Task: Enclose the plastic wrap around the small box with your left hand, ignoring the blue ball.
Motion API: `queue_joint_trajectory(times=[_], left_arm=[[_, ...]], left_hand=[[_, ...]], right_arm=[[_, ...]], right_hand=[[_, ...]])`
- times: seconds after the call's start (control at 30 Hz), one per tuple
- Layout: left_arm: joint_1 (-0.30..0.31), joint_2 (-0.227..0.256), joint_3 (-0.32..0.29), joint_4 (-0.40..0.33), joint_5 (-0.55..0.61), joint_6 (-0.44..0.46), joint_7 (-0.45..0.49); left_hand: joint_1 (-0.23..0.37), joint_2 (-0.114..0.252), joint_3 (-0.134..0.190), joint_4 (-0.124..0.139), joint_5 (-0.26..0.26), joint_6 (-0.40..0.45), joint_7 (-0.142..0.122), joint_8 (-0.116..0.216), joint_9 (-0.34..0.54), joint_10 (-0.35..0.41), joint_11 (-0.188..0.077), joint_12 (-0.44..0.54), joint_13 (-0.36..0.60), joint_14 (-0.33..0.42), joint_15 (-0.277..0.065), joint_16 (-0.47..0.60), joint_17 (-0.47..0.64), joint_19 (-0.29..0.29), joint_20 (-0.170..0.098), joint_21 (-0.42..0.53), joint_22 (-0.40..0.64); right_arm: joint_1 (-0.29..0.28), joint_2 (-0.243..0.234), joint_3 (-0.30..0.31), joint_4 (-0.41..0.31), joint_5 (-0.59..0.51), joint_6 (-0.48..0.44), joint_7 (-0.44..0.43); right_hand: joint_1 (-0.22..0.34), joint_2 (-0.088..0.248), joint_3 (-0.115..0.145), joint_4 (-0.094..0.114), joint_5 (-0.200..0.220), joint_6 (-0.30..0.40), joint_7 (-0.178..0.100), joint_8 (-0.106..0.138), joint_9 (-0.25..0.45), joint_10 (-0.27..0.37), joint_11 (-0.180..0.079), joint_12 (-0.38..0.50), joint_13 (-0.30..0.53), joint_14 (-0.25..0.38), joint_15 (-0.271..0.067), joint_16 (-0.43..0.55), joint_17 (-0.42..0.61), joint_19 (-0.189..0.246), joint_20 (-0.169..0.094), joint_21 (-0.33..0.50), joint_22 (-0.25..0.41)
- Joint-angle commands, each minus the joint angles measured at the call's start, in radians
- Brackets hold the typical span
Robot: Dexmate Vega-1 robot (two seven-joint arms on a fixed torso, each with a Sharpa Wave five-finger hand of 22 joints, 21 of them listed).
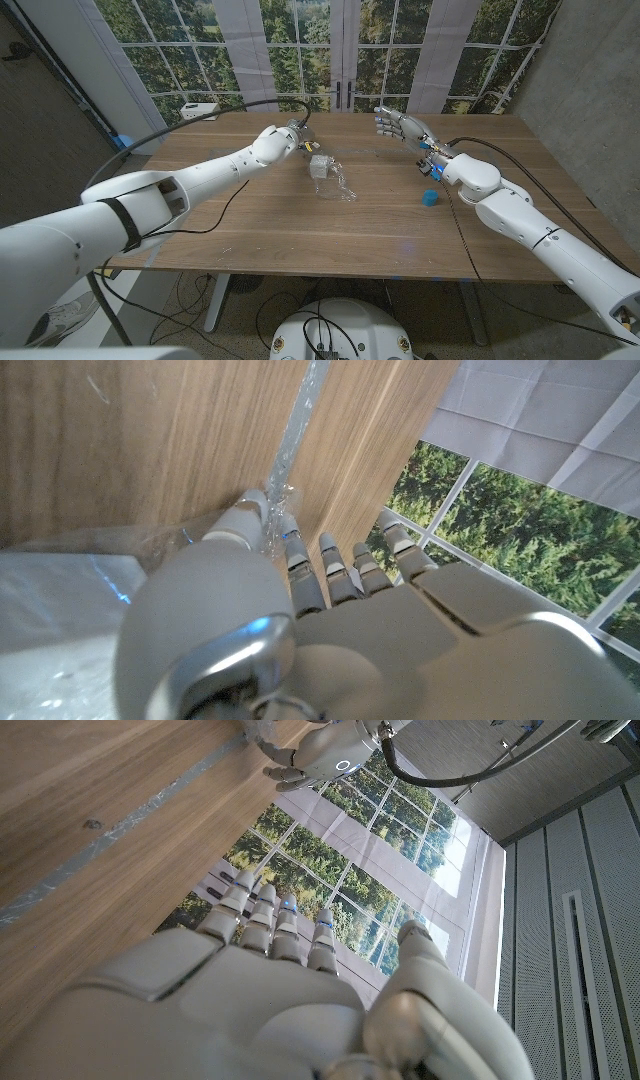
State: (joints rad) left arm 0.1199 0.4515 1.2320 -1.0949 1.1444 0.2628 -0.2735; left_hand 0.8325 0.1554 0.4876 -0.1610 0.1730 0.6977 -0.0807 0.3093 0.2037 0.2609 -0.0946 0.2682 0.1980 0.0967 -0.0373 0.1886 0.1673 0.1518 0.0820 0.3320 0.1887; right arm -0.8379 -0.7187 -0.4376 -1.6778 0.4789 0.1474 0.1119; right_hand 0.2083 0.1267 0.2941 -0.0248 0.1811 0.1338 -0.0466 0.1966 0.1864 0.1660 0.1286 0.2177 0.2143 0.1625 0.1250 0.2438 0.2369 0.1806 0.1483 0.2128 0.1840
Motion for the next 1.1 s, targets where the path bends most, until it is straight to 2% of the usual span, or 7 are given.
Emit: queue_joint_trajectory(times=[0.03,0.27,0.43,0.5,0.67,0.9,1.1], left_arm=[[0.013,-0.012,0.041,0.036,0.034,0.073,0.157],[0.092,0.017,-0.046,-0.013,-0.071,0.077,0.437],[0.089,0.051,-0.071,-0.089,-0.16,-0.028,0.343],[0.068,0.056,-0.06,-0.107,-0.172,-0.069,0.247],[0.076,0.081,-0.067,-0.169,-0.173,-0.11,0.201],[0.127,0.123,-0.121,-0.266,-0.176,-0.114,0.216],[0.195,0.146,-0.159,-0.327,-0.11,-0.037,0.305]], left_hand=[[0.066,-0.004,-0.009,-0.012,0.002,0.177,0.018,0.079,0.038,0.064,-0.018,-0.002,0.004,0.049,-0.029,0.003,0.003,0.042,-0.016,0.009,0.005],[0.12,-0.004,-0.02,-0.008,0.004,0.211,0.019,0.129,0.08,0.161,-0.052,0.018,0.011,0.148,-0.073,0.027,0.008,0.085,-0.025,0.027,0.01],[0.129,-0.005,-0.029,-0.005,0.004,0.215,0.017,0.141,0.089,0.193,-0.061,0.024,0.013,0.186,-0.089,0.037,0.01,0.102,-0.028,0.035,0.011],[0.13,-0.01,-0.033,-0.006,0.004,0.219,0.016,0.143,0.088,0.197,-0.063,0.025,0.014,0.189,-0.092,0.037,0.009,0.103,-0.03,0.036,0.012],[0.12,-0.04,-0.057,-0.003,0.002,0.242,0.018,0.154,0.086,0.188,-0.059,0.014,0.015,0.184,-0.083,0.027,0.008,0.099,-0.028,0.035,0.012],[0.12,-0.048,-0.074,0.0,0.003,0.292,0.028,0.185,0.097,0.192,-0.061,0.008,0.016,0.182,-0.081,0.02,0.01,0.096,-0.025,0.035,0.012],[0.126,-0.046,-0.077,-0.001,0.005,0.292,0.035,0.192,0.104,0.205,-0.062,0.009,0.017,0.189,-0.085,0.022,0.01,0.098,-0.026,0.036,0.013]], right_arm=[[0.019,0.009,-0.006,0.023,0.002,-0.002,0.008],[0.03,0.016,-0.01,0.034,0.003,-0.004,0.011],[0.033,0.013,-0.012,0.032,-0.002,-0.01,0.01],[0.032,0.014,-0.012,0.031,-0.001,-0.011,0.008],[0.031,0.012,-0.011,0.026,0.002,-0.013,0.009],[0.024,0.01,-0.01,0.019,0.004,-0.013,0.007],[0.016,0.004,-0.009,0.006,0.001,-0.019,-0.001]], right_hand=[[-0.004,-0.002,0.002,0.002,0.004,0.012,0.002,-0.001,0.003,0.002,0.001,-0.006,0.001,0.007,0.004,-0.001,0.004,0.007,0.008,0.004,0.003],[-0.004,-0.001,0.001,0.003,0.004,0.012,0.002,-0.001,0.003,0.003,0.008,-0.006,0.001,0.006,0.003,-0.002,0.004,0.006,0.005,0.004,0.003],[-0.004,-0.001,0.001,0.003,0.004,0.012,0.001,-0.001,0.003,0.003,0.002,-0.006,0.001,0.006,0.003,-0.002,0.005,0.006,0.003,0.003,0.003],[-0.004,-0.001,0.001,0.003,0.004,0.012,0.001,-0.001,0.003,0.003,0.002,-0.006,0.001,0.006,0.003,-0.001,0.005,0.006,0.004,0.003,0.003],[-0.005,0.001,0.001,0.004,0.004,0.012,0.001,-0.001,0.003,0.002,0.001,-0.006,0.001,0.005,0.003,-0.001,0.005,0.005,0.001,0.003,0.003],[-0.006,0.001,0.001,0.004,0.004,0.012,0.001,-0.001,0.003,0.002,-0.001,-0.006,0.001,0.007,0.004,-0.001,0.006,0.006,0.0,0.003,0.003],[-0.005,0.001,0.001,0.004,0.004,0.012,0.001,-0.001,0.003,0.001,0.0,-0.007,0.001,0.005,0.003,-0.002,0.006,0.005,0.001,0.003,0.003]])
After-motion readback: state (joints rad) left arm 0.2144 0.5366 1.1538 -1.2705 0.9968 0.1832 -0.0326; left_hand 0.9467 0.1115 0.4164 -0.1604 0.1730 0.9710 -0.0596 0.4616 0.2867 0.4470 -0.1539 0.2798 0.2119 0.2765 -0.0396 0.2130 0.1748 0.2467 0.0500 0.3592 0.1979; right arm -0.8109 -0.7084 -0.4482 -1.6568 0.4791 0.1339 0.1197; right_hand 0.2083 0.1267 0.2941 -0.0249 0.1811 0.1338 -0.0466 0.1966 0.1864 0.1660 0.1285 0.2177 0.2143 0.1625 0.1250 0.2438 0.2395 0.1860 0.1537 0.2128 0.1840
